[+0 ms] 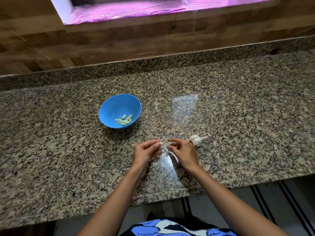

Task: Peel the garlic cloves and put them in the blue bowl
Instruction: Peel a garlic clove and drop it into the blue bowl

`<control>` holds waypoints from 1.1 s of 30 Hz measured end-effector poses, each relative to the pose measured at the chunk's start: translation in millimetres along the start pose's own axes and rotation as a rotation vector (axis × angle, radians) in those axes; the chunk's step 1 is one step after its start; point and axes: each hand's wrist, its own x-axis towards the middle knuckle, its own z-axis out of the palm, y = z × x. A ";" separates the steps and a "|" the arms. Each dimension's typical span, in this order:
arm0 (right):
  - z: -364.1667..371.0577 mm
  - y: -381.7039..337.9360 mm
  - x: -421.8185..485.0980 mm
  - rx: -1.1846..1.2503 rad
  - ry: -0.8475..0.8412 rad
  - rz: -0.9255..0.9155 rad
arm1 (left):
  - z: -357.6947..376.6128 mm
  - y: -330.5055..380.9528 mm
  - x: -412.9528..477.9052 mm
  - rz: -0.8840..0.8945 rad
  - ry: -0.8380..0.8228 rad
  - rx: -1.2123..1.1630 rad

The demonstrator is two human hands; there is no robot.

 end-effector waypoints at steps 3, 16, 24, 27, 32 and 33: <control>1.4 -3.6 -1.9 -0.034 0.001 -0.111 | 1.0 -1.9 -0.2 -0.014 0.023 0.015; -9.4 -8.1 3.0 0.584 -0.171 0.151 | -3.2 7.6 1.0 -0.064 -0.109 -0.016; -8.3 4.2 -4.1 0.652 -0.093 0.414 | -22.6 2.7 11.5 0.123 0.244 0.182; -9.0 10.0 -11.1 0.651 -0.100 0.439 | -39.4 -6.4 20.9 0.347 0.349 0.827; -6.1 18.1 -22.8 0.690 -0.055 0.399 | -17.5 -25.7 12.8 0.594 0.100 1.043; -6.2 19.2 -24.8 0.716 -0.028 0.413 | -7.4 -30.9 11.4 0.552 -0.011 1.074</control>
